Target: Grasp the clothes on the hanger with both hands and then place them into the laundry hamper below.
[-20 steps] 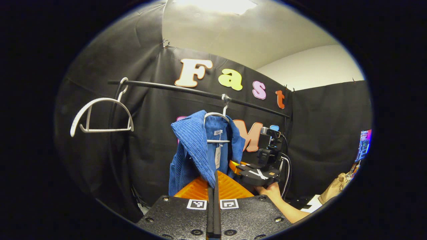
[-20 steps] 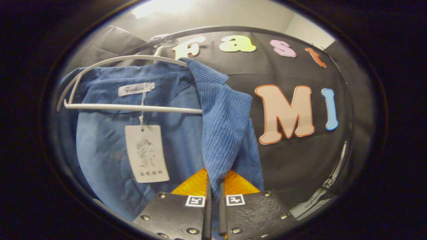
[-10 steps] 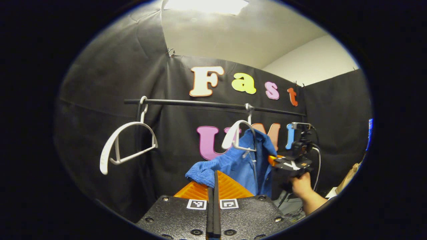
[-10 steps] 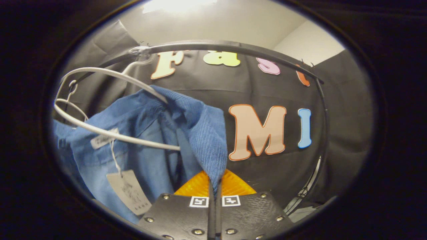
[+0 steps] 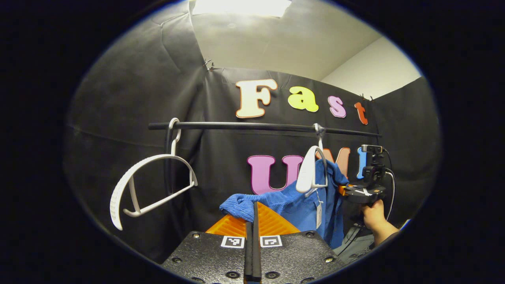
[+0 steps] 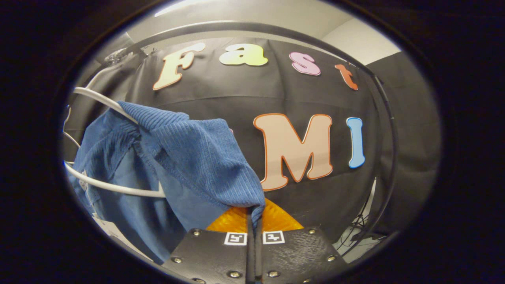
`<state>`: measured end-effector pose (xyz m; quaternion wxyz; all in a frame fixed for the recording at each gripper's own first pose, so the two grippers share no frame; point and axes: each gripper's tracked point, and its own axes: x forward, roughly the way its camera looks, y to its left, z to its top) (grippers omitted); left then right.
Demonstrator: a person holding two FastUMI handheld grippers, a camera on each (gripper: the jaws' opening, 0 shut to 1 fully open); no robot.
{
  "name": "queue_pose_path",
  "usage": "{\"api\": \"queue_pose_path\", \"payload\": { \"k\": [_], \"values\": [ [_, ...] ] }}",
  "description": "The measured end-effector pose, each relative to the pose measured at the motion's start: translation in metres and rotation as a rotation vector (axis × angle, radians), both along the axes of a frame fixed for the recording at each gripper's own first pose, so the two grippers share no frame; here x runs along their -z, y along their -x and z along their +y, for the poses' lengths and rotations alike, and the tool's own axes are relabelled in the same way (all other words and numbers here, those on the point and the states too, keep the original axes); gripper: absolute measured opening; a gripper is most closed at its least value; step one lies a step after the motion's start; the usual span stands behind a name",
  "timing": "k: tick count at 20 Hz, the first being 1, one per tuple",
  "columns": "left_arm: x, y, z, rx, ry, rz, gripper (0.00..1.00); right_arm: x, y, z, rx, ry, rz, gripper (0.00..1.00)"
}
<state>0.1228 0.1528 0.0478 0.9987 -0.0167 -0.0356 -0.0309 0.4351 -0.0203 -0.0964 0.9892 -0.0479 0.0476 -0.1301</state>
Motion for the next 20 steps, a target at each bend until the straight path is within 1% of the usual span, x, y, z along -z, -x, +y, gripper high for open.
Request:
{"api": "queue_pose_path", "payload": {
  "k": [1,2,3,5,6,9,12,14,15,17,18,20],
  "values": [
    [-0.005,-0.002,0.003,-0.003,0.008,-0.01,0.0,-0.003,-0.003,-0.008,0.008,0.011,-0.003,0.05],
    [-0.009,-0.005,0.006,-0.005,0.011,-0.022,0.0,-0.006,-0.007,-0.012,0.01,0.011,-0.006,0.04],
    [-0.013,-0.009,0.01,-0.014,0.015,-0.032,0.0,-0.006,-0.008,-0.013,0.015,0.019,-0.009,0.0],
    [-0.013,-0.022,0.016,-0.021,0.018,-0.031,0.0,-0.006,-0.018,-0.025,0.031,0.03,-0.002,0.01],
    [-0.008,-0.029,0.014,-0.016,0.013,-0.018,0.0,0.0,-0.024,-0.029,0.034,0.034,0.017,0.01],
    [0.018,-0.048,0.006,0.008,0.012,0.039,0.0,0.034,-0.034,-0.037,0.037,0.044,0.09,0.0],
    [0.049,-0.063,-0.001,0.02,0.017,0.103,0.01,0.063,-0.03,-0.035,0.018,0.018,0.121,0.0],
    [0.068,-0.062,-0.016,0.069,0.031,0.15,0.0,0.086,-0.024,-0.031,-0.001,-0.001,0.158,0.01],
    [0.074,-0.061,-0.019,0.074,0.023,0.165,0.0,0.09,-0.019,-0.032,0.001,0.017,0.158,0.0],
    [0.073,-0.062,-0.018,0.064,-0.014,0.149,0.0,0.091,-0.01,-0.026,-0.01,0.02,0.161,0.0],
    [0.071,-0.061,-0.018,0.058,-0.03,0.138,0.02,0.087,-0.006,-0.022,-0.017,0.012,0.155,0.0],
    [0.062,-0.054,-0.02,0.054,-0.046,0.118,0.0,0.072,0.002,-0.019,-0.023,0.021,0.139,0.01]
  ]
}}
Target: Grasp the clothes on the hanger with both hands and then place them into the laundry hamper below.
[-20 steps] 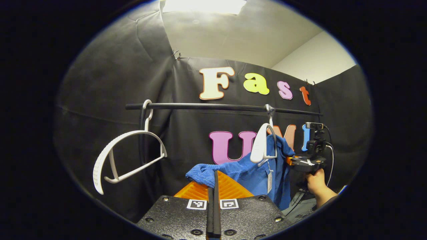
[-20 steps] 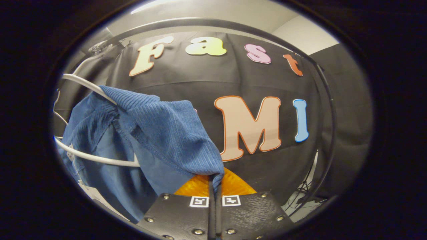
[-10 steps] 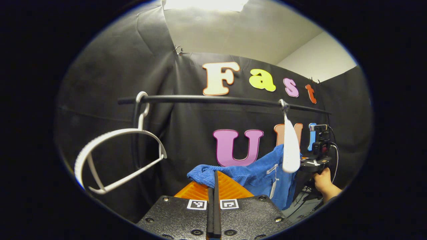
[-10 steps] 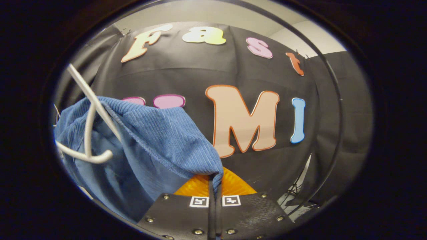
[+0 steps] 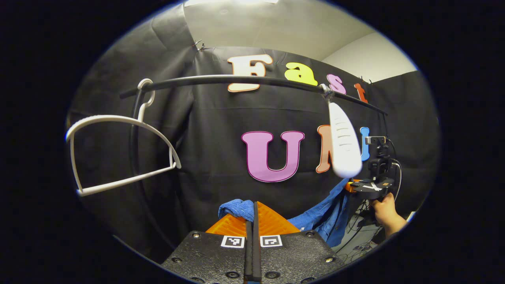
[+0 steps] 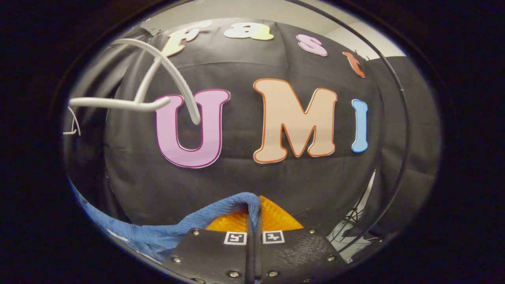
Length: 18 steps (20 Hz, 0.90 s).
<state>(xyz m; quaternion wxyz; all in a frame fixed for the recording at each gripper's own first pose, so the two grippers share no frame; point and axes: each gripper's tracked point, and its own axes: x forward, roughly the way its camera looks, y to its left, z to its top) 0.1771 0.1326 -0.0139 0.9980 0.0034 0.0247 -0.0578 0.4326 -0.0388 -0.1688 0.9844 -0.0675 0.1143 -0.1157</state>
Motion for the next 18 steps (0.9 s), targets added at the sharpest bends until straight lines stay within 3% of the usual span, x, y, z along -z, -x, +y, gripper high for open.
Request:
{"api": "queue_pose_path", "payload": {
  "k": [10,18],
  "values": [
    [-0.048,0.038,-0.011,-0.008,-0.018,-0.085,0.0,-0.087,0.06,0.01,-0.016,-0.038,-0.106,0.01],
    [-0.061,0.075,-0.054,0.062,-0.038,-0.128,0.0,-0.107,0.114,0.031,-0.094,-0.109,-0.121,0.01]
  ]
}}
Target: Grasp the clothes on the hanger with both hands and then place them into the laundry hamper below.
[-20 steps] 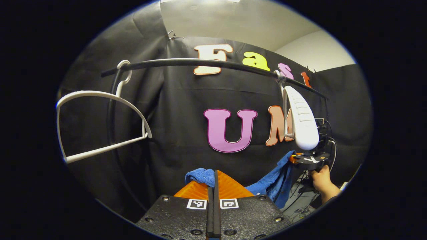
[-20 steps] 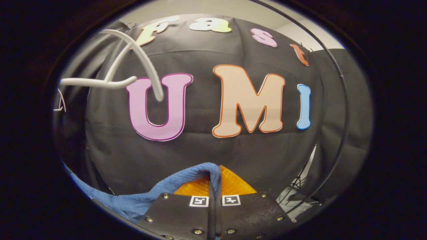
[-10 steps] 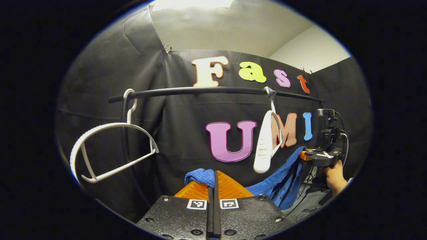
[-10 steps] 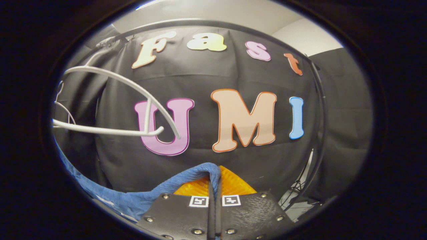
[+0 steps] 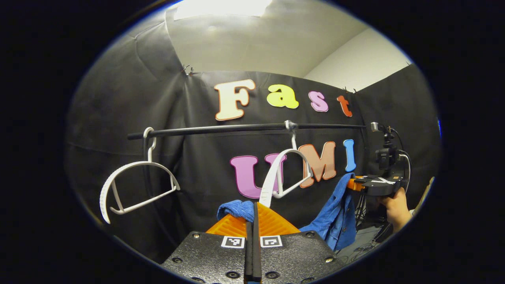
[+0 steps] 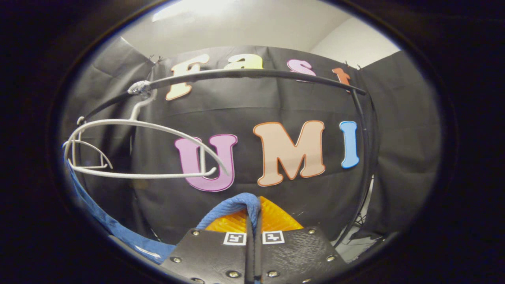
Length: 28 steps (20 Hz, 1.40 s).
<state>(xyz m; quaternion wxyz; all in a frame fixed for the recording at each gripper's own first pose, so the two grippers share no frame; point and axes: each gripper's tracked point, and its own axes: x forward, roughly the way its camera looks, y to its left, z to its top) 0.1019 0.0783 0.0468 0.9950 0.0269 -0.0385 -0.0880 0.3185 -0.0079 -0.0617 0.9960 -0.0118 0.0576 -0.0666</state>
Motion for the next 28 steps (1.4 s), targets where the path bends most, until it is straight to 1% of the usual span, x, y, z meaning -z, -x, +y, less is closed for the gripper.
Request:
{"api": "queue_pose_path", "payload": {
  "k": [3,5,6,7,8,9,10,11,16,17,18,21,25,28],
  "values": [
    [0.007,0.003,-0.009,0.012,0.032,0.019,0.0,-0.002,0.016,0.018,-0.04,-0.02,0.003,0.01],
    [0.018,0.004,-0.004,-0.013,0.057,0.036,0.0,-0.004,0.029,0.034,-0.068,-0.03,-0.008,0.01],
    [0.026,0.005,-0.009,-0.004,0.089,0.055,0.0,-0.005,0.036,0.044,-0.088,-0.043,-0.013,0.0],
    [0.036,0.007,-0.014,0.01,0.122,0.085,0.0,-0.003,0.042,0.054,-0.11,-0.057,-0.012,0.04],
    [0.048,0.006,-0.015,0.013,0.139,0.112,0.0,-0.002,0.05,0.062,-0.121,-0.068,-0.014,0.01],
    [0.055,0.004,-0.016,0.013,0.139,0.129,0.0,-0.002,0.055,0.069,-0.138,-0.077,-0.013,0.01],
    [0.061,0.0,-0.018,0.012,0.13,0.143,0.0,0.0,0.06,0.078,-0.155,-0.077,-0.011,0.04],
    [0.064,-0.003,-0.021,0.011,0.116,0.154,0.0,0.002,0.064,0.086,-0.172,-0.075,-0.006,0.01],
    [0.058,-0.009,-0.049,0.049,0.102,0.139,0.0,0.001,0.079,0.107,-0.218,-0.076,-0.006,0.01],
    [0.054,-0.009,-0.053,0.055,0.102,0.129,0.0,0.0,0.082,0.106,-0.214,-0.08,-0.009,0.04],
    [0.052,-0.009,-0.056,0.055,0.102,0.124,0.0,-0.001,0.084,0.107,-0.214,-0.085,-0.015,0.01],
    [0.044,-0.011,-0.072,0.08,0.107,0.11,0.0,-0.006,0.089,0.11,-0.217,-0.093,-0.029,0.01],
    [0.027,-0.011,-0.1,0.135,0.096,0.08,0.0,-0.018,0.091,0.116,-0.231,-0.109,-0.06,0.01],
    [0.012,-0.009,-0.123,0.181,0.095,0.033,0.0,-0.023,0.092,0.114,-0.231,-0.102,-0.082,0.01]
  ]
}}
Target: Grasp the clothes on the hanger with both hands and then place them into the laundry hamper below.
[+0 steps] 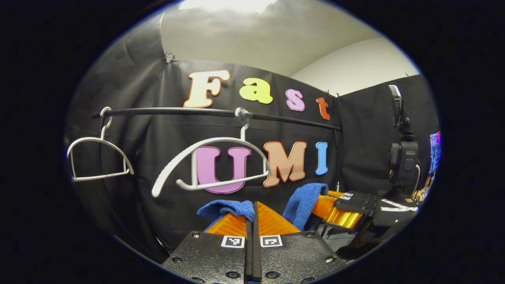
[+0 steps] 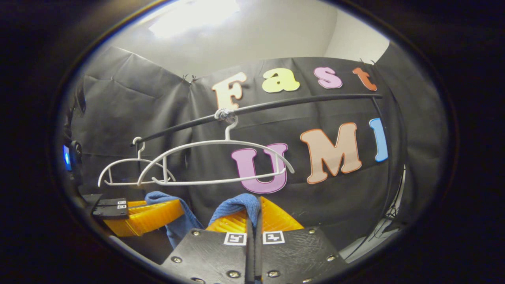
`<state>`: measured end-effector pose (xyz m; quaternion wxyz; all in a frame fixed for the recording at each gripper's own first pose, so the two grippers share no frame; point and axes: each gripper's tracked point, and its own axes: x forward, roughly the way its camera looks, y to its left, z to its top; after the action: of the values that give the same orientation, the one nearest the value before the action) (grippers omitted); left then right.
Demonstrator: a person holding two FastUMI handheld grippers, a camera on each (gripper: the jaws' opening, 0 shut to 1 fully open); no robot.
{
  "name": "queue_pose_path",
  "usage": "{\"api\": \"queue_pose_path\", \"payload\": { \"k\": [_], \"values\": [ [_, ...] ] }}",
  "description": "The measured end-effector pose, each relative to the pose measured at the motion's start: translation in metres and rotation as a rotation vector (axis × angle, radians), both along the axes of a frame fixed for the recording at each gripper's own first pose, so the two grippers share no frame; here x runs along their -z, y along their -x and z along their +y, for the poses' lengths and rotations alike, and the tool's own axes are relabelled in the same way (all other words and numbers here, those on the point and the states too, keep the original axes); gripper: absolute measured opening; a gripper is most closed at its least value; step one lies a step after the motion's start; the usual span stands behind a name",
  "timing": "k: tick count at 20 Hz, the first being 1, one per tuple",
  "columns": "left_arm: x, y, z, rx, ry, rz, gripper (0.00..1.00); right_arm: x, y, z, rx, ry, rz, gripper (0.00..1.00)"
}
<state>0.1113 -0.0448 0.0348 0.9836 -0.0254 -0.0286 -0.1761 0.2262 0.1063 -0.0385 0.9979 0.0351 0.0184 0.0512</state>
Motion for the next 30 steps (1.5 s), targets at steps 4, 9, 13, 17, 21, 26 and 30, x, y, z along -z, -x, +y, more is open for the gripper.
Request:
{"api": "queue_pose_path", "payload": {
  "k": [4,9,13,17,21,26,30],
  "values": [
    [-0.009,0.0,-0.02,0.037,-0.001,-0.034,0.0,-0.007,-0.001,-0.016,0.04,0.003,-0.018,0.01],
    [0.007,-0.012,-0.016,0.01,0.02,-0.006,0.0,0.005,-0.007,-0.025,0.071,0.029,-0.007,0.01],
    [0.031,-0.025,0.004,-0.1,0.02,0.021,0.0,0.026,-0.016,-0.017,0.062,0.052,0.022,0.01],
    [0.057,-0.038,0.026,-0.192,-0.034,0.021,0.0,0.055,-0.028,-0.009,0.028,0.022,0.066,0.01],
    [0.099,-0.055,0.026,-0.201,-0.046,0.093,0.0,0.097,-0.043,-0.01,0.018,0.011,0.141,0.01],
    [0.159,-0.075,0.032,-0.22,-0.069,0.174,0.0,0.172,-0.05,-0.022,0.045,-0.043,0.252,0.01],
    [0.209,-0.086,0.04,-0.236,-0.077,0.241,0.0,0.233,-0.048,-0.036,0.084,-0.048,0.343,0.01]
  ]
}}
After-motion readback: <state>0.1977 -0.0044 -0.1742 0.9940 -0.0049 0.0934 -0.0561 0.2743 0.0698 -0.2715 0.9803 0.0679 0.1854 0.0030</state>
